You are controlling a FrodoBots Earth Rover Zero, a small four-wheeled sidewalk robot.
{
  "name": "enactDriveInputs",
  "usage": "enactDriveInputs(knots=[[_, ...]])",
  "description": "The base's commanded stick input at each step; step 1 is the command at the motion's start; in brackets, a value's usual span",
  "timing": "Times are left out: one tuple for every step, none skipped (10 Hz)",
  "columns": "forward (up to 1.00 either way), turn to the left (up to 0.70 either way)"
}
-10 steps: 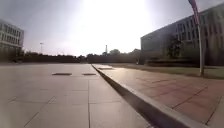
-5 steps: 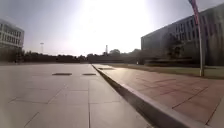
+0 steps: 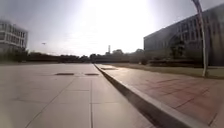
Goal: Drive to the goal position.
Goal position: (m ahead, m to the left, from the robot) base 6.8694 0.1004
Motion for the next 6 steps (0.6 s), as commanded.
enactDriveInputs(knots=[[0.0, 0.7], [0.0, 0.7], [0.0, 0.44], [0.0, 0.0], [0.0, 0.0], [0.0, 0.0]])
